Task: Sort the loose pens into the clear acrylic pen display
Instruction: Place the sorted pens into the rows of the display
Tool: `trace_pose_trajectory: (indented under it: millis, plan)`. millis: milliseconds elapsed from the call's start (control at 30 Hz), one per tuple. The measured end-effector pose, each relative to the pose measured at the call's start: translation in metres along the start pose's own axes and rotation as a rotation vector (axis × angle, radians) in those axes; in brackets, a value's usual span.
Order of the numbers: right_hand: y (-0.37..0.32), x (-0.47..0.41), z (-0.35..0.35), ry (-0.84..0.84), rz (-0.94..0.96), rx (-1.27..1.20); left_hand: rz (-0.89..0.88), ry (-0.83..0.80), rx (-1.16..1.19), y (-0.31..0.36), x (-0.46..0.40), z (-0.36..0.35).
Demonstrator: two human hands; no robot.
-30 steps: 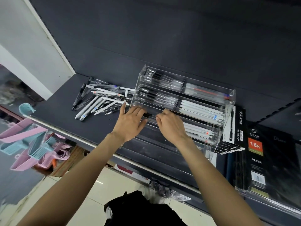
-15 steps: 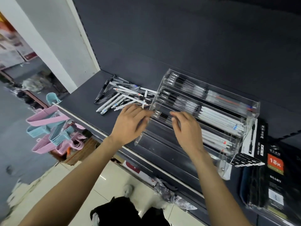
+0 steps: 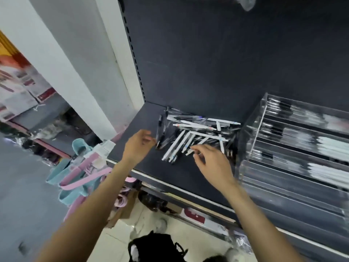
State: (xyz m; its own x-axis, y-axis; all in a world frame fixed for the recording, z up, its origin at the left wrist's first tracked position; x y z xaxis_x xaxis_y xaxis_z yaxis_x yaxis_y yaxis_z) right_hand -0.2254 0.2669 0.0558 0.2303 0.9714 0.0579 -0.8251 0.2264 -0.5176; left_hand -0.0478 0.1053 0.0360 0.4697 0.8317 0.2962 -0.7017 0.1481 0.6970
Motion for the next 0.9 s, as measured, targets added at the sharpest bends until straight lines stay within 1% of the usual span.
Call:
trace_pose_trajectory:
  millis: [67, 167, 267, 367, 500, 633, 733, 833, 900]
  plan:
    - [-0.014, -0.028, -0.022, -0.001, -0.121, -0.011, 0.009, -0.078, -0.092, -0.012, -0.03, 0.006]
    - [-0.032, -0.056, -0.05, -0.046, -0.288, 0.023, 0.005, -0.176, -0.232, -0.021, -0.053, 0.006]
    - [-0.044, -0.074, -0.065, -0.021, -0.447, 0.102, -0.016, -0.241, -0.405, -0.019, -0.063, -0.005]
    - [-0.055, -0.087, -0.074, -0.022, -0.569, 0.159, -0.037, -0.27, -0.506, -0.014, -0.074, -0.02]
    - [-0.06, -0.105, -0.082, -0.045, -0.616, 0.201, -0.12, -0.286, -0.535, -0.01, -0.091, -0.031]
    - [-0.065, -0.117, -0.084, -0.098, -0.635, 0.247, -0.161, -0.305, -0.526, -0.018, -0.1, -0.017]
    - [-0.067, -0.122, -0.089, -0.118, -0.666, 0.204, -0.124, -0.348, -0.513, -0.027, -0.108, -0.006]
    - [-0.065, -0.128, -0.092, -0.087, -0.72, 0.124, -0.1, -0.409, -0.497, -0.027, -0.116, -0.001]
    - [-0.061, -0.131, -0.094, -0.042, -0.754, 0.048, -0.111, -0.446, -0.533, -0.024, -0.119, 0.001]
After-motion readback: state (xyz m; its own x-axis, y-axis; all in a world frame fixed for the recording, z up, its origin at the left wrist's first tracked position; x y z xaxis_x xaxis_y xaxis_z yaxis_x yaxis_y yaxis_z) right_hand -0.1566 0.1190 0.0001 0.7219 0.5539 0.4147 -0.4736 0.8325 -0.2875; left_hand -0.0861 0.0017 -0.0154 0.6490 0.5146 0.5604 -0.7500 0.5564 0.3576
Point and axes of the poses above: each hand's wrist, its own x-axis away from the middle knuckle, its own z-axis out of the back of the hand, y = z × x, the point moved 1 cm from there along -x, towards the middle knuckle, and after that the axes turned 10 degrees about -y, right-handed, at the moved point
